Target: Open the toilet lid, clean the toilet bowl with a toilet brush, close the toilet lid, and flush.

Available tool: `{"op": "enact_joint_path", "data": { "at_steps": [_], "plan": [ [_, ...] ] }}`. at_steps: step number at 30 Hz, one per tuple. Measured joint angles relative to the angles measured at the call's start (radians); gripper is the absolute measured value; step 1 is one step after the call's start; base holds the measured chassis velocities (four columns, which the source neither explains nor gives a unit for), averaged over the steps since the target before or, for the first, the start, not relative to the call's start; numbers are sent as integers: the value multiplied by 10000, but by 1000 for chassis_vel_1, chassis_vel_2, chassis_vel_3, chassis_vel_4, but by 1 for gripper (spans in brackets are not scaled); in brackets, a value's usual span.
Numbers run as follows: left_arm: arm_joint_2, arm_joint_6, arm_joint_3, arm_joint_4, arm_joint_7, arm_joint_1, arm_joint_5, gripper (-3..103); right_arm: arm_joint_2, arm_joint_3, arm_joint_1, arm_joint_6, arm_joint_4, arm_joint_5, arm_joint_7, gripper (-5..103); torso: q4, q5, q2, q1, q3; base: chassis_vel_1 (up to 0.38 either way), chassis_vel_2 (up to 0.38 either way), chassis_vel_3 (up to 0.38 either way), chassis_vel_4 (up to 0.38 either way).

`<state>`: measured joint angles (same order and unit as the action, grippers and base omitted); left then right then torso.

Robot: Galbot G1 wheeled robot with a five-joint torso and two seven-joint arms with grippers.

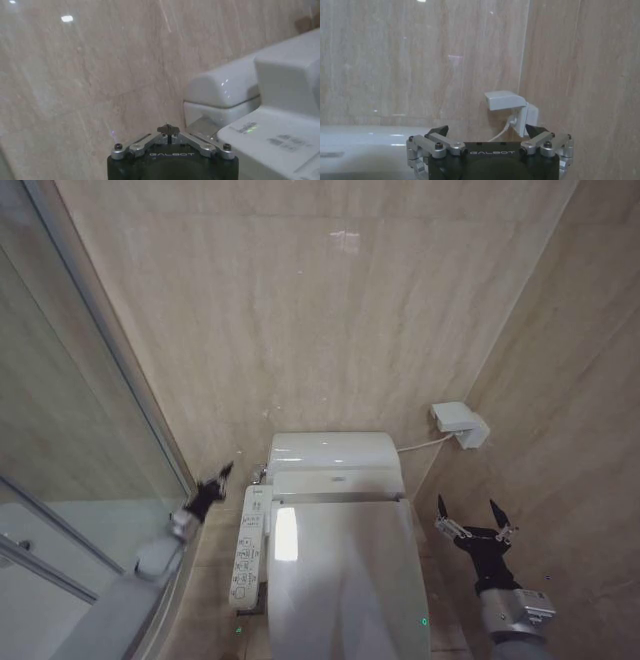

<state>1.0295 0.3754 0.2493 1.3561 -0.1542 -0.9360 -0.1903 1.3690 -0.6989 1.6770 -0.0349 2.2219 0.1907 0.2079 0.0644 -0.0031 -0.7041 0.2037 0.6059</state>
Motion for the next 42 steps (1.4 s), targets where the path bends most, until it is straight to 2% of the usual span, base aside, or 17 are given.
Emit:
{"op": "enact_joint_path", "data": {
  "at_steps": [1,2,3,5,6,7,8,9,11,13,16,42],
  "plan": [
    [-2,-2,169,243,18,-264,0,0,0,0,0,0,0,0,1,100,-9,50,-4,-9,-8,0,0,0,0],
    [3,-3,253,371,29,-432,0,0,0,1,0,0,-1,0,1,100,-8,57,-5,-11,-8,0,0,0,0],
    [3,-3,253,371,29,-432,0,0,0,1,0,0,-1,0,1,100,-8,57,-5,-11,-8,0,0,0,0],
    [91,-11,458,682,76,-874,-9,0,0,0,2,0,0,0,2,100,5,5,-4,-7,-5,0,0,0,0],
    [91,-11,458,682,76,-874,-9,0,0,0,2,0,0,0,2,100,5,5,-4,-7,-5,0,0,0,0],
    [127,-10,662,914,146,-1131,-22,0,0,0,1,0,-1,1,1,100,-2,39,-4,-8,-6,0,0,0,0],
    [161,-21,836,1127,223,-1364,-48,0,0,0,1,0,0,0,1,100,-3,45,-4,-8,-6,0,0,0,0],
    [202,-55,972,1323,282,-1586,-93,0,0,0,1,0,0,0,1,100,-1,24,-4,-8,-6,0,0,0,0],
    [245,-118,1158,1563,374,-1855,-158,0,0,0,1,0,0,0,1,100,-1,20,-4,-7,-5,0,0,0,0],
    [319,-243,1520,2025,582,-2270,-286,0,0,0,0,0,-1,0,1,100,-9,39,-5,-8,-7,0,0,0,0],
    [341,-287,1636,2187,634,-2451,-325,0,0,0,1,0,0,0,1,100,-4,26,-4,-8,-6,0,0,0,0],
    [326,-270,1777,2399,629,-2766,-332,0,0,0,0,0,0,0,2,100,-3,30,-4,-7,-5,0,0,0,0]
  ]
}}
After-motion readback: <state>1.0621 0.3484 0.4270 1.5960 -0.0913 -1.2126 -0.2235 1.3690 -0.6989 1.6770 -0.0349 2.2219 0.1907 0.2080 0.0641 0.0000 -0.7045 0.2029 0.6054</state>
